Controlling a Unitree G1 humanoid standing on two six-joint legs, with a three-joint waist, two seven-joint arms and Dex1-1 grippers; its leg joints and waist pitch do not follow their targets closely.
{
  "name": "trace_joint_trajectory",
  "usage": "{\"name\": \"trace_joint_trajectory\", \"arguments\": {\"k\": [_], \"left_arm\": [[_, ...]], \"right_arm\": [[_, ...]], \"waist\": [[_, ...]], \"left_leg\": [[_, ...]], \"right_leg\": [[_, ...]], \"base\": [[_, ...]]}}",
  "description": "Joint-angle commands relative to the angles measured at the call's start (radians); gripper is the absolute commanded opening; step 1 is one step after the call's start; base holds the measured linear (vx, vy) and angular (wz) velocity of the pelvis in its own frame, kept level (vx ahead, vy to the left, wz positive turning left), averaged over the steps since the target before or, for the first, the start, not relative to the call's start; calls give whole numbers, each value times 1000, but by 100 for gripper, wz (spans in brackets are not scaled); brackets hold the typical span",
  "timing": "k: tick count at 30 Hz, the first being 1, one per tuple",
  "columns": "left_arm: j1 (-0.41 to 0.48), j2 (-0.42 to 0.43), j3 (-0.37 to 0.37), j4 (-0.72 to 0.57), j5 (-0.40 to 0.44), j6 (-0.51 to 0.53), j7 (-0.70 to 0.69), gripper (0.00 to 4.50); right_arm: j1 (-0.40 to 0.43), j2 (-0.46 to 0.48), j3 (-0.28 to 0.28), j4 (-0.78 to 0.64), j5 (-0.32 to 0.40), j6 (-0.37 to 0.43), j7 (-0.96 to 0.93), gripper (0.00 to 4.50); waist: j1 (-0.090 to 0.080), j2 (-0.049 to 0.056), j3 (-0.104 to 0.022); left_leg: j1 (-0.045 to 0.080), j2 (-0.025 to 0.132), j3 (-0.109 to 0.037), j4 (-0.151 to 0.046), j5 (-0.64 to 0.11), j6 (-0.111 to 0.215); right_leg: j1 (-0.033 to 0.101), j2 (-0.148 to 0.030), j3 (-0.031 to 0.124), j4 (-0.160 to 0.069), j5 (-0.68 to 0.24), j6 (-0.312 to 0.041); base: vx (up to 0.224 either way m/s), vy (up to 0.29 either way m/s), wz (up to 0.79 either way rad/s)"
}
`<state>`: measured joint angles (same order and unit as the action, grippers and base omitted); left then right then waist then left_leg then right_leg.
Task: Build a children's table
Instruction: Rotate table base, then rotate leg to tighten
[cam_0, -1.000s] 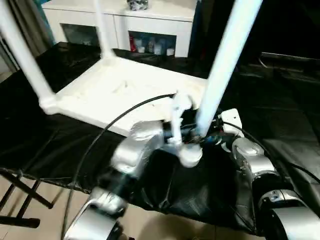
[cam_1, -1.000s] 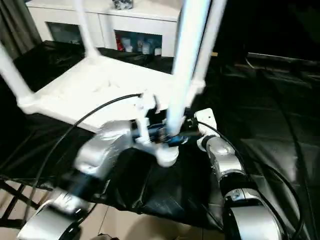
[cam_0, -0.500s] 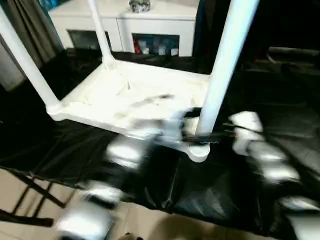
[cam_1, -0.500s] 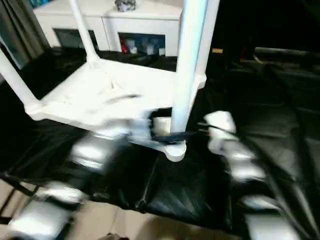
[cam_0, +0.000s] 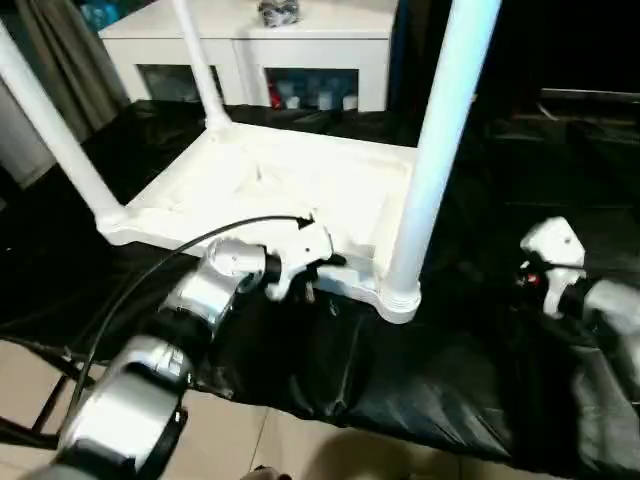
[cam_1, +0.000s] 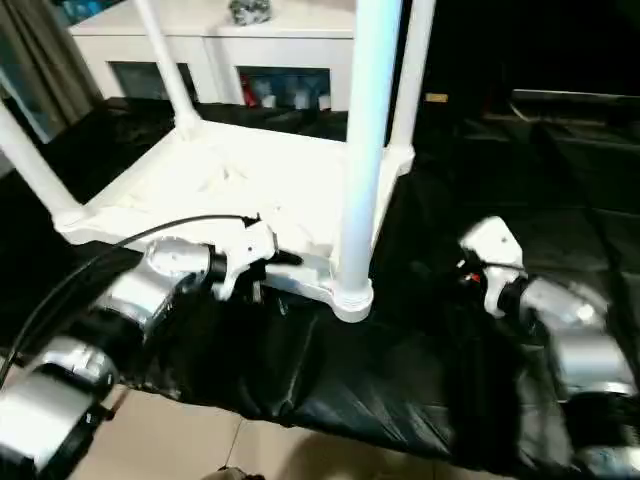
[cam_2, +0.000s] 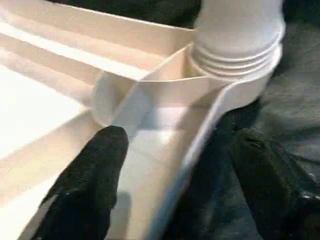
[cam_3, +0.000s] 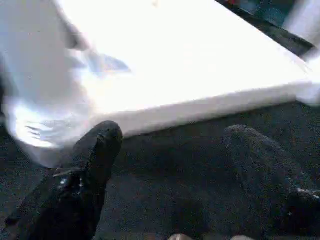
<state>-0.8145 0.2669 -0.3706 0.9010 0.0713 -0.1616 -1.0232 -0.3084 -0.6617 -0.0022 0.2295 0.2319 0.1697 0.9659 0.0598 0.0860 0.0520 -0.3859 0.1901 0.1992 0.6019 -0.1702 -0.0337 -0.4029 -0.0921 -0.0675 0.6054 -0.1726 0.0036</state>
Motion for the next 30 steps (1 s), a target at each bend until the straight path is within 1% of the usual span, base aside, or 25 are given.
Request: {"name": "trace_joint_trajectory", "arguments": {"k": [1, 2, 3, 4, 5, 6, 8, 9, 10, 11, 12, 13, 15, 16, 17, 19, 20, 21, 22, 23, 24, 26, 28, 29, 30], "left_arm": [[-20, 19, -7, 41, 23, -25, 18, 334], [-37, 16, -1, 80, 32, -47, 22, 324], [-46, 14, 1, 99, 37, -58, 22, 316], [-56, 8, 0, 127, 46, -73, 20, 310], [-56, 8, 0, 127, 46, -73, 20, 301], [-68, 2, -2, 156, 55, -88, 25, 290], [-80, -3, -5, 180, 63, -99, 34, 275], [-88, -5, -5, 194, 66, -105, 38, 273], [-93, -8, -2, 204, 67, -109, 41, 260], [-99, -11, 3, 218, 64, -112, 33, 260], [-105, -18, 6, 238, 67, -125, 35, 236], [-107, -20, 6, 246, 69, -132, 38, 231], [-116, -30, 5, 270, 78, -145, 33, 221], [-119, -32, 5, 278, 82, -150, 33, 207], [-133, -45, 4, 303, 92, -165, 32, 194], [-139, -54, 6, 312, 93, -170, 25, 186], [-143, -61, 6, 319, 93, -170, 17, 184], [-146, -65, 7, 325, 93, -171, 11, 166], [-152, -68, -7, 334, 108, -182, 4, 152], [-153, -69, -8, 336, 110, -182, 2, 152], [-167, -79, -25, 351, 130, -187, -11, 143], [-180, -88, -35, 367, 147, -180, -21, 133], [-186, -92, -42, 382, 162, -176, -41, 109], [-188, -92, -49, 387, 169, -168, -63, 104], [-190, -91, -61, 395, 179, -151, -98, 102]], "right_arm": [[12, -23, 24, -57, 22, 42, 52, 414], [15, -45, 39, -95, 31, 69, 87, 420], [16, -56, 45, -111, 34, 82, 101, 430], [17, -71, 54, -133, 39, 99, 119, 441], [17, -71, 54, -133, 39, 99, 119, 447], [17, -82, 59, -152, 45, 121, 133, 450], [11, -88, 63, -159, 47, 137, 145, 450], [5, -90, 67, -161, 46, 145, 150, 450], [1, -92, 71, -159, 41, 146, 155, 450], [-5, -93, 77, -156, 36, 147, 159, 450], [-10, -94, 82, -156, 31, 152, 162, 450], [-11, -94, 83, -157, 30, 154, 164, 450], [-15, -97, 87, -157, 28, 158, 169, 450], [-16, -99, 88, -158, 27, 159, 170, 450], [-9, -105, 87, -164, 24, 163, 174, 450], [-4, -108, 85, -169, 25, 166, 176, 450], [1, -109, 83, -175, 27, 171, 178, 450], [3, -110, 83, -178, 30, 174, 179, 450], [8, -112, 83, -181, 30, 174, 178, 450], [9, -112, 83, -182, 30, 173, 178, 450], [22, -115, 82, -192, 33, 174, 179, 450], [35, -117, 79, -205, 39, 180, 178, 450], [46, -118, 78, -215, 42, 182, 177, 450], [50, -120, 78, -218, 44, 183, 178, 450], [57, -122, 79, -222, 46, 186, 180, 450]], "waist": [[9, -57, -71], [14, -51, -71], [18, -53, -71], [16, -69, -71], [22, -63, -70], [22, -63, -71], [26, -81, -71], [31, -78, -70], [33, -84, -69], [34, -85, -68], [35, -86, -68], [36, -88, -68], [40, -86, -67], [41, -89, -68], [43, -81, -69], [44, -87, -69], [45, -87, -70], [46, -82, -70], [46, -85, -69], [47, -76, -68], [45, -70, -68], [46, -74, -69], [45, -70, -69], [45, -72, -69], [45, -70, -69]], "left_leg": [[10, 29, -18, -59, -219, 110], [12, 31, -19, -59, -212, 106], [13, 31, -20, -59, -206, 106], [11, 33, -18, -60, -204, 107], [14, 35, -20, -63, -208, 102], [16, 37, -20, -64, -216, 95], [18, 41, -20, -66, -225, 87], [20, 42, -20, -67, -231, 82], [22, 42, -20, -68, -234, 76], [21, 43, -20, -69, -238, 73], [23, 41, -19, -68, -245, 67], [22, 42, -20, -69, -239, 66], [25, 43, -18, -68, -236, 66], [22, 42, -18, -67, -228, 67], [21, 42, -19, -66, -219, 69], [21, 42, -19, -65, -215, 72], [21, 42, -20, -65, -213, 72], [22, 42, -19, -65, -213, 73], [20, 42, -20, -65, -215, 73], [21, 42, -21, -65, -219, 72], [21, 42, -21, -66, -232, 68], [23, 43, -22, -68, -243, 63], [22, 40, -23, -67, -243, 61], [22, 41, -22, -67, -244, 63], [21, 41, -23, -67, -244, 63]], "right_leg": [[49, -47, 29, -91, -358, -173], [47, -51, 31, -88, -356, -175], [45, -49, 31, -88, -351, -175], [45, -49, 33, -85, -335, -179], [44, -52, 33, -86, -339, -179], [43, -54, 34, -87, -328, -186], [43, -56, 36, -84, -301, -197], [41, -58, 36, -84, -296, -202], [40, -59, 37, -83, -291, -207], [41, -60, 37, -84, -292, -207], [40, -60, 37, -85, -297, -208], [42, -61, 38, -83, -281, -212], [41, -62, 39, -84, -261, -220], [44, -63, 40, -80, -242, -227], [46, -63, 40, -78, -227, -230], [49, -63, 40, -78, -212, -231], [49, -64, 39, -77, -208, -234], [48, -62, 39, -78, -208, -236], [50, -63, 39, -77, -205, -240], [49, -64, 39, -79, -209, -241], [50, -62, 38, -82, -213, -239], [52, -62, 39, -83, -211, -236], [53, -62, 37, -82, -209, -239], [53, -62, 37, -84, -210, -240], [54, -63, 37, -84, -213, -242]], "base": [[0, 0, 0], [0, 0, 0], [0, 0, 0], [0, 0, 0], [0, 0, 0], [0, 0, 0], [0, 0, 0], [0, 0, 0], [0, 0, 0], [0, 0, 0], [0, 0, 0], [0, 0, 0], [0, 0, 0], [0, 0, 0], [0, 0, 0], [0, 0, 0], [0, 0, 0], [0, 0, 0], [0, 0, 0], [0, 0, 0], [0, 0, 0], [0, 0, 0], [0, 0, 0], [0, 0, 0], [0, 0, 0]]}}
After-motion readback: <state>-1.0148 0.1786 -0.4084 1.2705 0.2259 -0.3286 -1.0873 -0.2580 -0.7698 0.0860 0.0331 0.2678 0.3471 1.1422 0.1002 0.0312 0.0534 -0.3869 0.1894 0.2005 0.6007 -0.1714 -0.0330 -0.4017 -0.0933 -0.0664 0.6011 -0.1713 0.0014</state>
